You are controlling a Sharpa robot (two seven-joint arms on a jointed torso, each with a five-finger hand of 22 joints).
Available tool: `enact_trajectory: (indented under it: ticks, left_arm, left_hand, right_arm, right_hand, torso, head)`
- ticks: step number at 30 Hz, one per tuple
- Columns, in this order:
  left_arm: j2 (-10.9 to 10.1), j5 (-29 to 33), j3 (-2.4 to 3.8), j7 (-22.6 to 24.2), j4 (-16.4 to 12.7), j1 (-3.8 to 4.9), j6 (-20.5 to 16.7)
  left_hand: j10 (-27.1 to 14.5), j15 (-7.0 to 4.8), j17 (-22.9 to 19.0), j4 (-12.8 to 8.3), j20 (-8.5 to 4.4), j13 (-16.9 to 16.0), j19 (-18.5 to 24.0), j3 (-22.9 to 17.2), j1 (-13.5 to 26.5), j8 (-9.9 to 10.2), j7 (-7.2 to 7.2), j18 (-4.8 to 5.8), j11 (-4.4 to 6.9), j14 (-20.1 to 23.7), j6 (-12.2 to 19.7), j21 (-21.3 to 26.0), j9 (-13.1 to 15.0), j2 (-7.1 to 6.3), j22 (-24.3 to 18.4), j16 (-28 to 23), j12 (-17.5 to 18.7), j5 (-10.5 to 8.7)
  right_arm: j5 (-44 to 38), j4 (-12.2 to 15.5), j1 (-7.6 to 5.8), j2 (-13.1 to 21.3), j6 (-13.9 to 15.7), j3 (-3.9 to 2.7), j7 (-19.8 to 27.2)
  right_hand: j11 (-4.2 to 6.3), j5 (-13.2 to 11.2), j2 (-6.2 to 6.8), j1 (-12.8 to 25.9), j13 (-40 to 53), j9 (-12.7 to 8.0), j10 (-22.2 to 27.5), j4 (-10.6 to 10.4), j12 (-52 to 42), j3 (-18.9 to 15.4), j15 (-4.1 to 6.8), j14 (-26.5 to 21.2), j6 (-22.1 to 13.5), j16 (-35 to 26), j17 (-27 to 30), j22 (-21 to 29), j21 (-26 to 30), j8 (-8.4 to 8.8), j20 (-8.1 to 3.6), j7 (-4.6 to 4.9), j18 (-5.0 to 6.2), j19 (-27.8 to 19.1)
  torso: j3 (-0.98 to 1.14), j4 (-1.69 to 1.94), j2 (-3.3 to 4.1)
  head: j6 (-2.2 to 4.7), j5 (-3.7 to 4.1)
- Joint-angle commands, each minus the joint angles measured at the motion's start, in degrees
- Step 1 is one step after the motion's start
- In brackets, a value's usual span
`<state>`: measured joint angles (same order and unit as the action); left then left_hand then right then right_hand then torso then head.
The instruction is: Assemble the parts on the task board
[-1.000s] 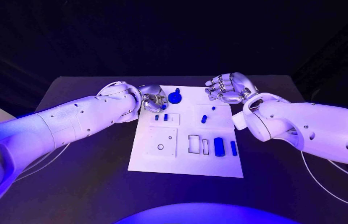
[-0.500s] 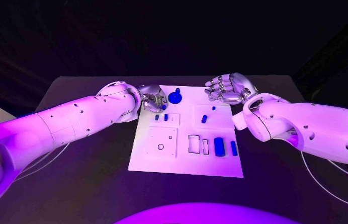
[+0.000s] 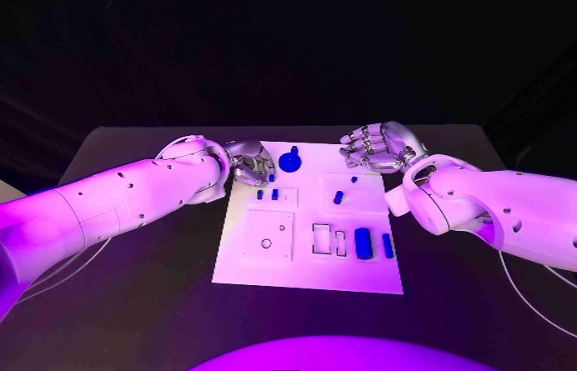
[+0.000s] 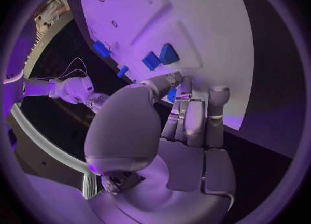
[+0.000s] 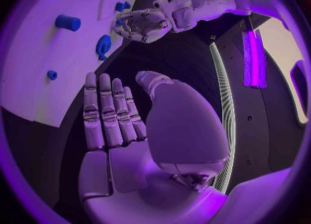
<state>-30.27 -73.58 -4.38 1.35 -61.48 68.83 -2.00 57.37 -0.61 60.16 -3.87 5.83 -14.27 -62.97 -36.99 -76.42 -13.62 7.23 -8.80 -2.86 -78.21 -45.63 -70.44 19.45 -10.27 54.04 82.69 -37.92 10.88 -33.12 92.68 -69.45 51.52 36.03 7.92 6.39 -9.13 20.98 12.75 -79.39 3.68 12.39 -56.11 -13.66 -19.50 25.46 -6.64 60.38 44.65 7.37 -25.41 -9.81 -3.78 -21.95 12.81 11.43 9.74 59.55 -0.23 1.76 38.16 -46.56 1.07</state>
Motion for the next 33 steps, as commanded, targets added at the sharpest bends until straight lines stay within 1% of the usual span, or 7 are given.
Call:
enact_trajectory:
  ticks: [1,13,19,22,25,29,33]
  left_arm:
    - [-0.23,0.43,0.15,-0.04,-0.26,-0.03,-1.13]
    - [-2.48,1.24,0.86,-0.04,-1.14,-0.05,-2.75]
    - [-5.11,7.9,2.09,2.62,-2.64,-0.04,-4.68]
    - [-7.15,14.1,2.85,5.2,-4.15,-0.03,-5.41]
    - [-9.5,22.97,3.34,8.75,-6.18,-0.02,-4.82]
    - [-12.7,39.49,3.64,15.35,-9.43,-0.01,0.2]
    - [-15.5,50.1,3.76,19.73,-13.13,-0.03,3.13]
  left_hand:
    - [0.42,-0.16,0.07,-0.12,-0.14,-0.21,-0.34,0.22,0.12,0.53,-0.03,0.73,0.21,-0.2,0.77,-0.16,-0.14,-0.58,0.11,0.3,-0.34,0.06]
    - [0.2,-0.46,0.31,-0.07,-0.46,-0.95,-0.47,0.21,-0.1,2.92,-0.76,0.73,0.55,-0.33,4.91,-0.02,-0.85,-0.85,0.01,0.45,-0.73,0.11]
    - [-1.33,0.33,-3.56,-0.73,-0.12,-1.22,2.4,-0.88,-1.52,0.1,1.29,0.03,-0.68,1.87,-0.35,2.11,0.19,-0.03,-3.44,-0.95,-0.28,0.18]
    - [-1.4,1.15,-2.82,-2.02,0.29,-1.71,1.48,-1.52,-3.23,-1.3,2.05,0.19,-1.7,1.4,-3.03,0.98,0.54,0.97,-2.18,-0.73,-0.91,0.15]
    - [-3.62,1.92,-11.23,-2.27,0.82,-1.1,6.78,-1.7,-2.89,-1.33,2.69,-1.13,-2.71,5.73,-3.33,4.24,0.32,1.11,-7.89,-4.06,0.6,0.31]
    - [-4.58,2.49,-21.4,-1.0,1.58,-0.3,10.77,0.0,-0.76,-1.31,3.05,-1.85,-3.16,11.6,-3.12,7.96,0.1,0.85,-11.9,-9.28,2.02,0.39]
    - [-4.43,2.61,-23.96,-0.72,1.69,-0.14,11.23,0.84,-0.73,-1.28,3.24,-1.83,-3.35,13.25,-2.94,9.1,-0.01,1.28,-12.61,-11.23,2.23,0.48]
  right_arm:
    - [-0.54,0.03,0.05,0.03,-0.85,0.0,0.36]
    - [-0.63,-0.14,0.08,0.15,-0.84,0.0,0.3]
    - [-6.51,-1.06,0.08,0.32,-2.3,0.01,-1.45]
    - [-12.97,-1.59,0.07,0.5,-3.92,0.0,-2.74]
    - [-19.62,-2.3,0.02,0.56,-6.16,0.0,-4.35]
    - [-31.67,-3.7,-0.12,0.25,-9.14,-0.02,-7.18]
    - [-41.79,-5.56,-0.44,-0.28,-13.1,-0.04,-10.62]
  right_hand:
    - [-0.07,0.23,0.35,0.44,-0.06,-0.12,-0.4,-0.03,0.25,0.17,-0.12,0.42,0.46,-0.28,0.06,0.11,-0.15,0.41,0.13,1.2,0.75,0.42]
    - [-0.08,0.22,0.36,0.46,-0.06,-0.14,-0.39,-0.02,0.3,0.17,-0.14,0.4,0.45,-0.31,0.07,0.16,-0.14,0.45,0.14,1.21,0.75,0.4]
    - [0.02,-0.21,0.35,-1.15,-0.07,-0.3,-0.53,1.55,1.03,1.06,0.07,0.95,0.7,-0.25,-0.01,0.61,-0.42,0.75,-0.06,1.08,0.81,0.95]
    - [0.47,-1.06,0.16,-3.12,-0.09,-0.4,-1.21,3.82,2.0,1.77,1.25,4.62,1.51,1.43,-0.83,-0.02,-2.54,0.89,-1.56,0.71,0.82,4.52]
    - [1.02,-1.71,-0.12,-3.71,-0.09,-0.55,-2.58,5.26,2.9,1.35,2.23,7.35,2.56,2.58,-1.65,-1.11,-4.7,1.09,-2.89,0.21,0.62,6.94]
    - [2.78,-3.31,-0.79,-4.6,-0.03,-1.0,-7.22,7.91,4.49,-0.74,5.26,16.03,5.39,7.05,-4.89,-6.2,-12.53,1.77,-6.24,-1.0,0.38,12.8]
    - [3.8,-7.27,0.74,-3.44,0.06,-2.02,-11.28,7.4,10.55,2.66,6.98,22.89,8.2,15.73,-13.41,-14.33,-22.91,4.18,-8.33,-1.87,0.07,15.01]
  torso:
    - [-0.01,0.02,0.0]
    - [0.03,0.03,-0.06]
    - [0.09,-0.03,-0.08]
    - [0.13,-0.04,-0.11]
    - [0.13,0.05,-0.1]
    - [0.11,0.08,-0.01]
    - [-0.1,0.22,-0.01]
  head:
    - [0.07,0.07]
    - [0.22,0.17]
    - [0.45,0.18]
    - [0.71,0.42]
    - [0.9,0.68]
    - [1.19,1.27]
    - [1.39,1.9]
